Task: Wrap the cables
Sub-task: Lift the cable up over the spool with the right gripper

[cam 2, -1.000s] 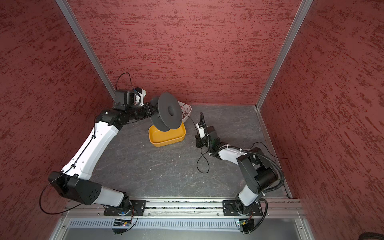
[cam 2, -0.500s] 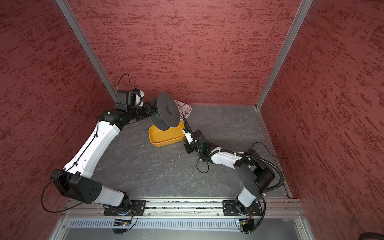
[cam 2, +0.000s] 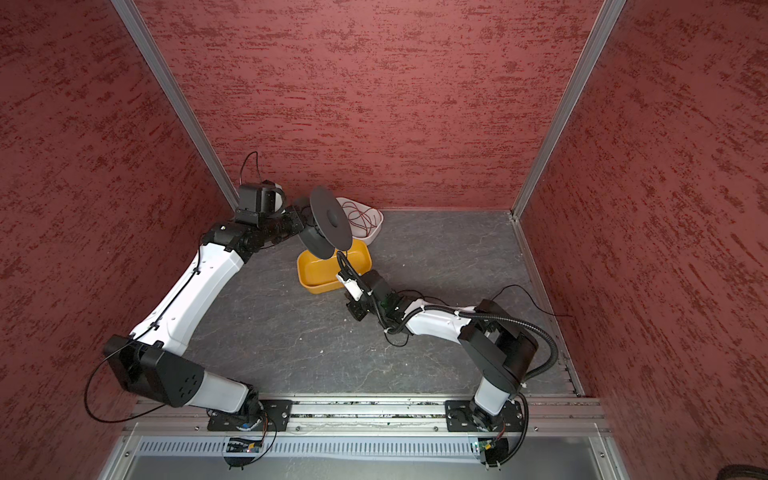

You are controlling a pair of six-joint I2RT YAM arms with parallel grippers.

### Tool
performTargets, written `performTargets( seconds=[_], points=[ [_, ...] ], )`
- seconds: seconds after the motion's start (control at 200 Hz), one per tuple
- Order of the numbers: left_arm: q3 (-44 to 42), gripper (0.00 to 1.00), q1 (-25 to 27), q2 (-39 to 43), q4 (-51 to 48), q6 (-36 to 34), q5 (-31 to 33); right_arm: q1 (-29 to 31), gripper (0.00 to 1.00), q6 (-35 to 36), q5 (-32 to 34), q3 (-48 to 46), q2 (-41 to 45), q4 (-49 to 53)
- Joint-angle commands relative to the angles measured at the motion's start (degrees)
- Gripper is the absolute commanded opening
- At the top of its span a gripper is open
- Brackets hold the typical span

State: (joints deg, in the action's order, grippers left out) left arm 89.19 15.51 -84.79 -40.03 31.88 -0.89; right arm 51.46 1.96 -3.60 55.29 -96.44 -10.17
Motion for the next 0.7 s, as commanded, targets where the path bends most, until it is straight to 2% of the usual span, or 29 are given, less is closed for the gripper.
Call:
performTargets(
  seconds=[0.0, 0.255, 0.361, 0.471, 0.696],
  points=[
    [2.9, 0.0, 1.8, -1.5, 0.8, -2.2, 7.5, 2.1, 0.0, 3.3, -0.3, 3.9, 1.7, 4.0],
    [6.7, 0.0, 5.3, -5.4, -3.9, -5.9, 17.2, 5.1, 0.0, 5.2, 1.6, 9.0, 4.4, 9.7],
    [9.2, 0.0, 7.6, -7.6, -6.9, -8.2, 24.3, 5.3, 0.0, 4.6, 3.8, 11.5, 5.2, 11.3],
    [11.3, 0.0, 9.8, -9.9, -9.8, -10.7, 29.7, 5.3, 0.0, 4.5, 8.3, 13.2, 5.9, 11.8],
    [8.8, 0.0, 11.7, -9.5, -9.3, -13.3, 32.5, 5.2, 0.0, 6.8, 20.7, 16.9, 6.5, 13.4]
  ],
)
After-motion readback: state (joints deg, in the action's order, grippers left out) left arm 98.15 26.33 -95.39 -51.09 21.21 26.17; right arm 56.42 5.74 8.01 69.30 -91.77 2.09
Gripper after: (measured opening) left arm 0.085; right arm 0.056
